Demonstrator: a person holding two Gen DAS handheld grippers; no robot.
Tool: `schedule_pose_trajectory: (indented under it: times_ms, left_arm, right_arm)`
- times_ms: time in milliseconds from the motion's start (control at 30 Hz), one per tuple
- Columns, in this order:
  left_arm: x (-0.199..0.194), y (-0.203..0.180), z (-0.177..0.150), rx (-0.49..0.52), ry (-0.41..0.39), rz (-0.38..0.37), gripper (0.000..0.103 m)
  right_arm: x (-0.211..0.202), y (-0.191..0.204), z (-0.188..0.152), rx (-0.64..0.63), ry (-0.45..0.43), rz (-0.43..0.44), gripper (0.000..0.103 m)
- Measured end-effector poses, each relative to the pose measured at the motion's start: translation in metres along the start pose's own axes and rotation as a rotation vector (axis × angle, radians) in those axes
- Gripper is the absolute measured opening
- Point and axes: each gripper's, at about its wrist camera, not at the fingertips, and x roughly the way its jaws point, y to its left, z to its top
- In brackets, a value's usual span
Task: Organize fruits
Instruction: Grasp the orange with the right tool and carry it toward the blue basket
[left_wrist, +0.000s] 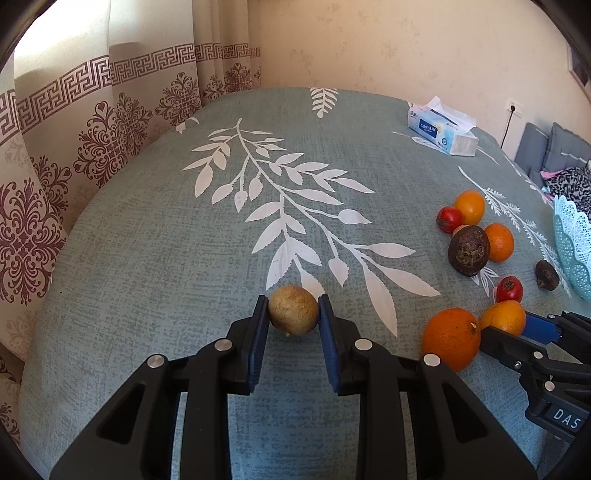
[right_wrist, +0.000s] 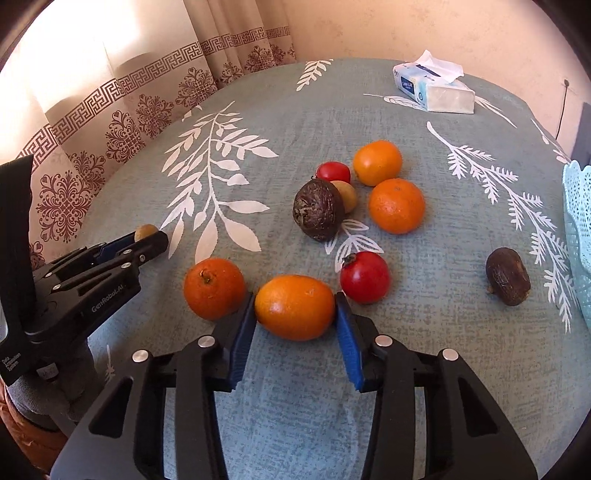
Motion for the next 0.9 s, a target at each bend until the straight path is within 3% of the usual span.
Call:
schedule_pose_trajectory:
  times_ms: [433, 900]
  left_arm:
    - [-0.009, -0.006, 0.001, 0.014, -0.034, 0.064, 0.027]
    - [-0.029, -0.045, -0.002, 0.088, -0.060, 0.029, 0.027]
  right_arm:
    - [-0.050, -0.019, -0.010, 0.037, -0.106, -0.035, 0.043]
    - [-0.090, -0.043, -0.014, 0.068, -0.200, -0.085, 0.043]
